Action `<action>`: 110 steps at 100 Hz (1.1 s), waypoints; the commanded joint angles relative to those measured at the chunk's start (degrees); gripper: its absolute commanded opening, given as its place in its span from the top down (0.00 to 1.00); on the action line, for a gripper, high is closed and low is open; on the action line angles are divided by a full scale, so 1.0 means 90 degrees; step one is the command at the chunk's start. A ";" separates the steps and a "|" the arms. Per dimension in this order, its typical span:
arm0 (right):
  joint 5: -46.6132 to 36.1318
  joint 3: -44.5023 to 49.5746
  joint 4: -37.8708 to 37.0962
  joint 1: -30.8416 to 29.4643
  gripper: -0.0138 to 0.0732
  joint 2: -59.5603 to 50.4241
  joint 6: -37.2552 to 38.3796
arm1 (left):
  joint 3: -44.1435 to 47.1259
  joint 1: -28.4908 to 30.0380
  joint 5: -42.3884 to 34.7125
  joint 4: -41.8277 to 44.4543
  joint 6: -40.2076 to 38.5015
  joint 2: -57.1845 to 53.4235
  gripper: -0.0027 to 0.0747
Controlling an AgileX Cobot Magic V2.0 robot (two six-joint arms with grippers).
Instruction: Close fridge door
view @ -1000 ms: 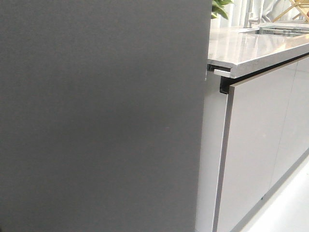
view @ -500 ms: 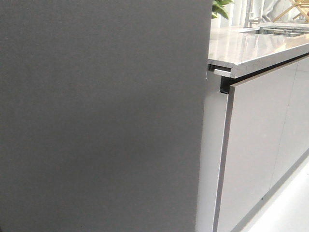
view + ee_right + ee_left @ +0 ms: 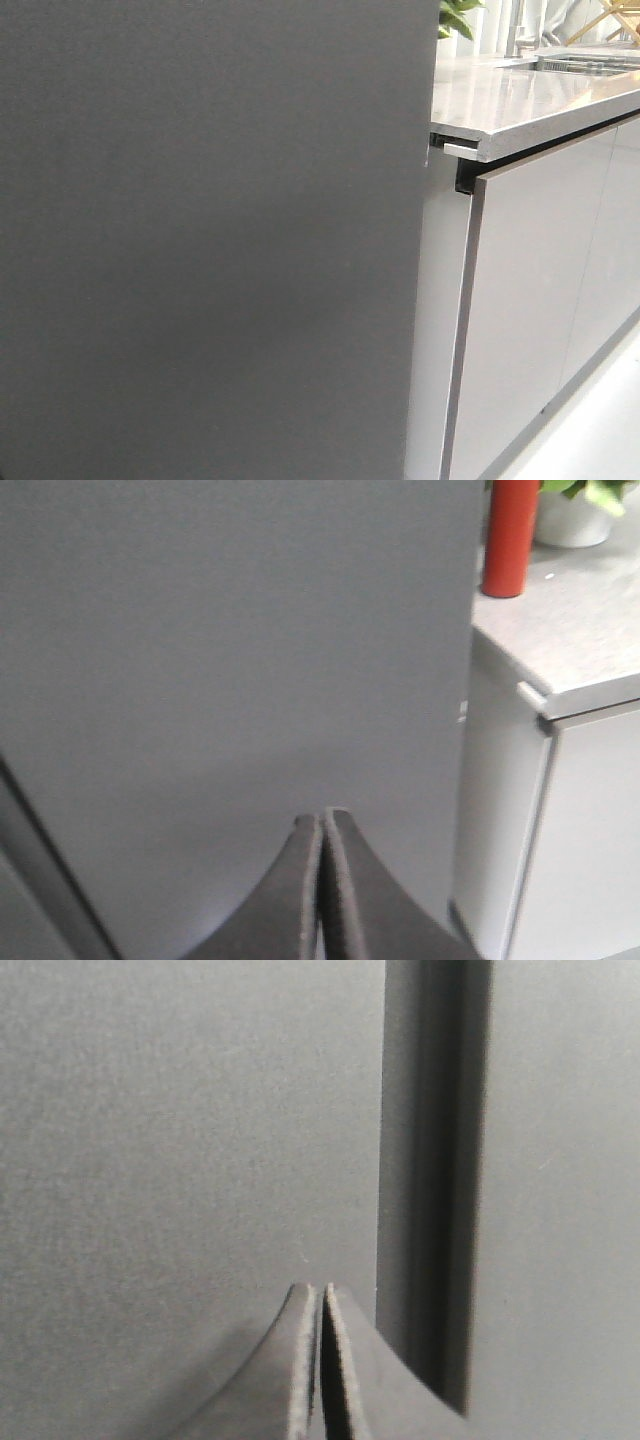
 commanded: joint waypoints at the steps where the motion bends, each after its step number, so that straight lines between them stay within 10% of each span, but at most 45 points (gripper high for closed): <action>1: -0.0671 0.0030 -0.0128 -0.0329 0.89 -0.0118 -0.0005 | 0.0224 -0.0059 -0.0462 -0.0039 -0.0032 -0.0130 0.99; 51: -0.3361 0.3540 -0.0115 -0.2805 0.89 -0.2222 -0.0005 | 0.0224 -0.0059 -0.0462 -0.0039 -0.0032 -0.0130 0.99; 110: -0.3700 0.4607 -0.0115 -0.2974 0.89 -0.2596 -0.0005 | 0.0224 -0.0059 -0.0462 -0.0039 -0.0032 -0.0130 0.99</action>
